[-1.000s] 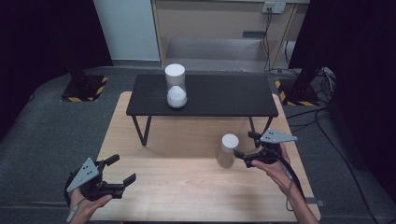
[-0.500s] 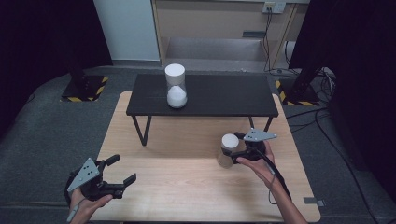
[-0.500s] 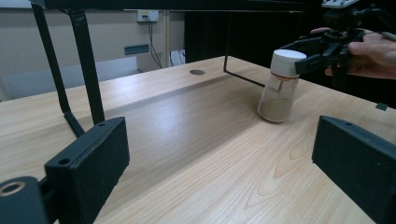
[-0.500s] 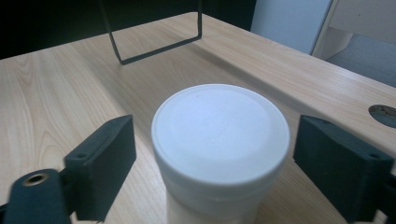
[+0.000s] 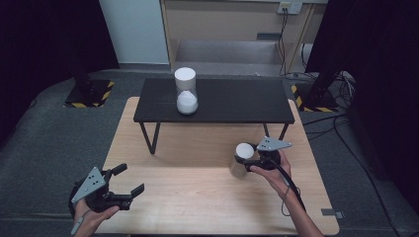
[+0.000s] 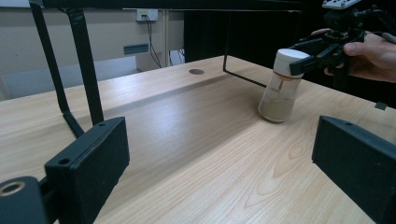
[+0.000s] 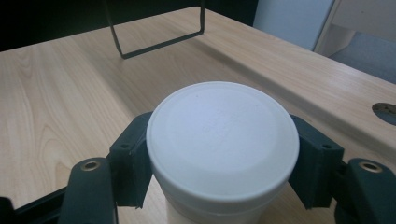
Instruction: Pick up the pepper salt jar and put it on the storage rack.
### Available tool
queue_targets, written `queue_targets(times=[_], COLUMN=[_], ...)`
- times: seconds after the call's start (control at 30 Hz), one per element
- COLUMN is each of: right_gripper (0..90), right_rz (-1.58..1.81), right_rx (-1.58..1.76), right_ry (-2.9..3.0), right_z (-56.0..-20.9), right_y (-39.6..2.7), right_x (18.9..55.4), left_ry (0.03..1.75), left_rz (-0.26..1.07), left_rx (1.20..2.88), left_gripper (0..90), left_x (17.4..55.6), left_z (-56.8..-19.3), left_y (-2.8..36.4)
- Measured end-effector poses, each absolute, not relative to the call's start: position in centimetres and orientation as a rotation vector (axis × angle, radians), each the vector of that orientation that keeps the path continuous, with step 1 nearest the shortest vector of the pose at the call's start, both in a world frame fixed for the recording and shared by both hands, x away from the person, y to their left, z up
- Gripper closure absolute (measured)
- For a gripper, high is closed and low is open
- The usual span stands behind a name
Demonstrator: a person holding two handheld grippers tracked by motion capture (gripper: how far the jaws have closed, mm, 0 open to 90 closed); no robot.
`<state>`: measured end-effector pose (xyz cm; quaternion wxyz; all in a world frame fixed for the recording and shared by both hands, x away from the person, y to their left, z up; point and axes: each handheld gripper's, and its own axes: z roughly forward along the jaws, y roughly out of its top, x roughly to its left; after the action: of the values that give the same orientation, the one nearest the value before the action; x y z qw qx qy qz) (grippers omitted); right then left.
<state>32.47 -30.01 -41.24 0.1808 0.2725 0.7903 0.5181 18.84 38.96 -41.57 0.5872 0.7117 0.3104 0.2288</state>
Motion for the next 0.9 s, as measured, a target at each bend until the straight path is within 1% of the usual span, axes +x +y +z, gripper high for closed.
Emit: queue_targets(times=[0.3,0.67,0.9], right_gripper=[33.7,33.8,33.8], right_rz=[1.497,1.596,1.584], right_rx=[0.708,0.543,0.5], right_ry=[2.288,2.354,2.399], right_z=[-39.2,-34.4,-31.4], right_y=[-31.3,-33.4,-33.4], right_x=[32.4,33.2,33.4], left_ry=[0.725,0.727,0.732], left_rz=[0.53,0.521,0.518], left_rx=[1.663,1.668,1.666], left_gripper=[2.9,2.9,3.0], left_x=[18.9,19.0,19.1], left_z=[-41.6,-41.5,-41.6], left_y=[38.9,38.9,38.9])
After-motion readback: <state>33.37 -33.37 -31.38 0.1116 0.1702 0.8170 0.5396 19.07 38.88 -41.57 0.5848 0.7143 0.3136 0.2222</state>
